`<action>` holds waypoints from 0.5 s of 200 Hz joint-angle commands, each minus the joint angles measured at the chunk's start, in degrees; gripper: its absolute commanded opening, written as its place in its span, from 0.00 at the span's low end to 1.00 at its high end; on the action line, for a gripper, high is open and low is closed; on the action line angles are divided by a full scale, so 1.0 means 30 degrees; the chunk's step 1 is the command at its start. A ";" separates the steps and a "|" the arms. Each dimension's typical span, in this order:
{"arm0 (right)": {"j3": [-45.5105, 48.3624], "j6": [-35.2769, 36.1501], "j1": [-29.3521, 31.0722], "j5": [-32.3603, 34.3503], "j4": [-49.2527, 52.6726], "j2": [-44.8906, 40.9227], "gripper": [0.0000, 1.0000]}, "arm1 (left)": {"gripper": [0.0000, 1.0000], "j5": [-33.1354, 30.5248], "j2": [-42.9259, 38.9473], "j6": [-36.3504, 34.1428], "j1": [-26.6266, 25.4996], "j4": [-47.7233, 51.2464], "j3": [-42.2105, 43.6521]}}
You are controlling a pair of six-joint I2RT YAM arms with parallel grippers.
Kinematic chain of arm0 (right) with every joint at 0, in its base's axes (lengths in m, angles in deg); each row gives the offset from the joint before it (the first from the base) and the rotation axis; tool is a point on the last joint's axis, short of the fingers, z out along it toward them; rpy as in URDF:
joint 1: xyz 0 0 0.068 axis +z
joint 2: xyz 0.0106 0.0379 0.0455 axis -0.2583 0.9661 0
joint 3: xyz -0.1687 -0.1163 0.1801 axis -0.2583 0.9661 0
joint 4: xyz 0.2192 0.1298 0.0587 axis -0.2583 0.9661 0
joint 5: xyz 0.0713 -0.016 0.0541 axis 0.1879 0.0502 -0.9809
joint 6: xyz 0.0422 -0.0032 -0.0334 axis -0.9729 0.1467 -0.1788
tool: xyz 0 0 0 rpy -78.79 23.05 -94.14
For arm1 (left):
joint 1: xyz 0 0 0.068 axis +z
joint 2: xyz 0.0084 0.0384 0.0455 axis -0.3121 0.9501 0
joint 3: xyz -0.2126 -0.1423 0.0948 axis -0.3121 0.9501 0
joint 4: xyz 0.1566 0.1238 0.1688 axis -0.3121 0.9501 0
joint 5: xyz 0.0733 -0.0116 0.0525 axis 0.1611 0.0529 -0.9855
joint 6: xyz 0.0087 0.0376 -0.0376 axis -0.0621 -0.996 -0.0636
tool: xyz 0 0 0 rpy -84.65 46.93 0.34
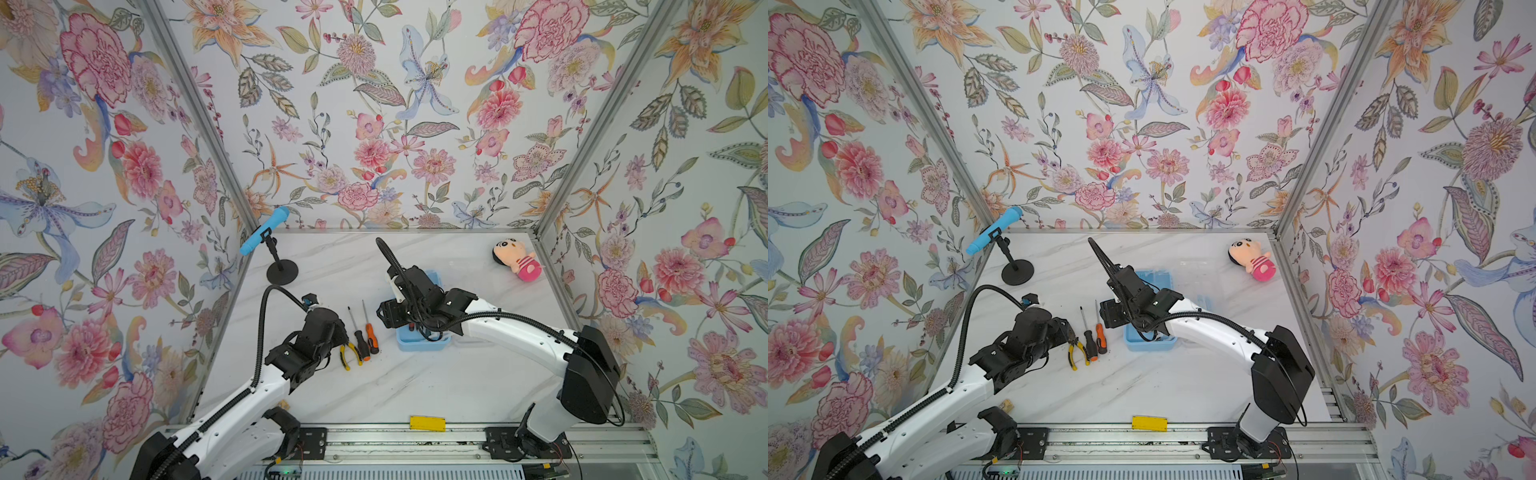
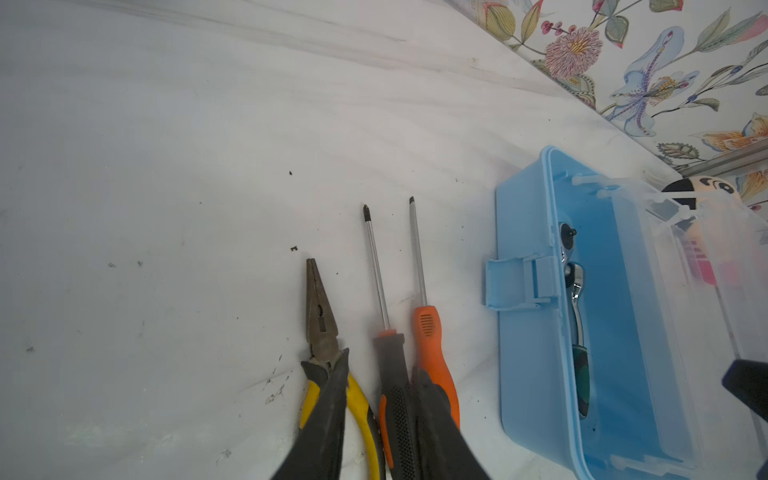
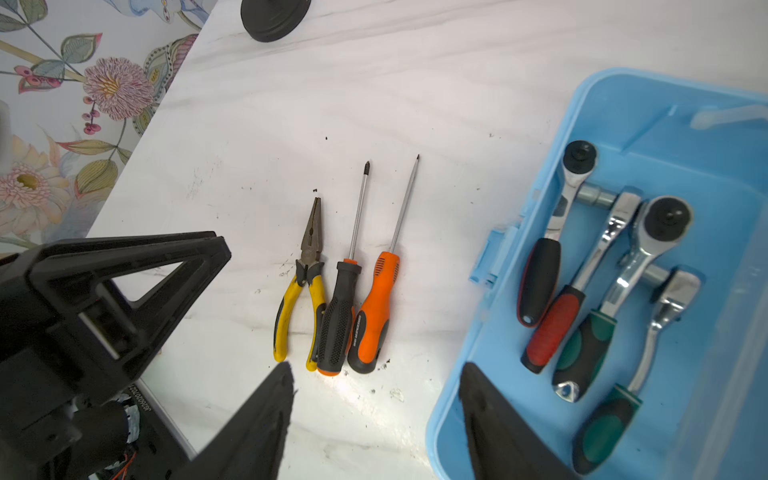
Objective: Pack the tool kit
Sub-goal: 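Reach the right gripper across to the yellow pliers while the left draws back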
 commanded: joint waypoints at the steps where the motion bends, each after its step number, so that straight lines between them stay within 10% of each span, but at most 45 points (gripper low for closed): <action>1: -0.0968 0.0396 0.0556 0.0082 0.0813 0.1046 0.65 | 0.29 -0.0056 -0.0201 0.0348 0.0208 0.1293 0.1088; 100: -0.4102 0.1941 0.2461 -0.1680 0.1696 0.5732 0.53 | 0.29 0.1466 -0.5072 0.2883 0.0212 0.1282 0.5468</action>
